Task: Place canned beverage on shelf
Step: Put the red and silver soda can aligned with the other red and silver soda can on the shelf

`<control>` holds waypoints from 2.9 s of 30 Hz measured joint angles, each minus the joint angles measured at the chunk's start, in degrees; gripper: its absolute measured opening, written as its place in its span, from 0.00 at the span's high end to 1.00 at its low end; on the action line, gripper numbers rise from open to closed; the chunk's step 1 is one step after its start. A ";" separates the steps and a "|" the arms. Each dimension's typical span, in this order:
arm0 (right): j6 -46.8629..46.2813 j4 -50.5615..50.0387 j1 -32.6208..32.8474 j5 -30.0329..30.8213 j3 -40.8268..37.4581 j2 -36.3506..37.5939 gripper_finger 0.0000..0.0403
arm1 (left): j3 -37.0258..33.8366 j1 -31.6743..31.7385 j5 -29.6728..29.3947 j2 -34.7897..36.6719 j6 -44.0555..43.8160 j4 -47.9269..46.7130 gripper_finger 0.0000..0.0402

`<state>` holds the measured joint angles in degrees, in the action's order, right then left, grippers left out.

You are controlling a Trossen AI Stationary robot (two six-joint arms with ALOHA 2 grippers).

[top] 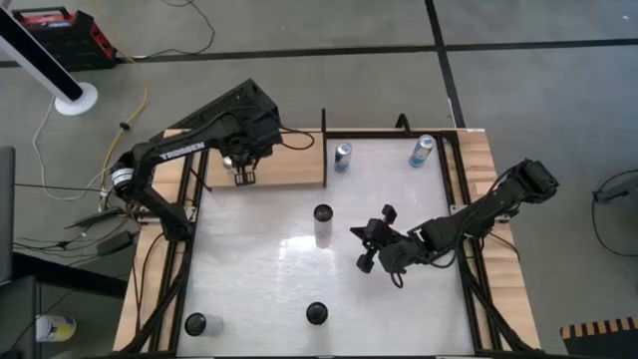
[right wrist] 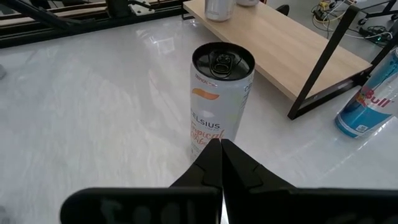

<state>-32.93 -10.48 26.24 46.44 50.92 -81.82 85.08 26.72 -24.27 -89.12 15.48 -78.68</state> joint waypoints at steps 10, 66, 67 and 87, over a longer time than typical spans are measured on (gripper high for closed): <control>0.00 0.04 0.00 0.05 0.00 0.00 0.95 | -8.10 -0.17 3.52 2.58 3.41 11.26 1.00; -0.02 0.20 -0.90 0.09 0.00 0.00 0.95 | -13.09 4.87 1.03 4.99 1.60 6.07 1.00; -0.02 0.20 -0.90 0.09 0.00 0.00 0.95 | -13.09 4.89 1.03 4.99 1.56 5.90 1.00; -0.02 0.22 -0.90 0.07 0.00 0.00 0.95 | -10.77 0.56 7.87 10.65 4.62 11.05 1.00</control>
<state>-32.95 -10.26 25.34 46.50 50.92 -81.82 74.31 27.28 -16.40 -78.47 20.10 -67.63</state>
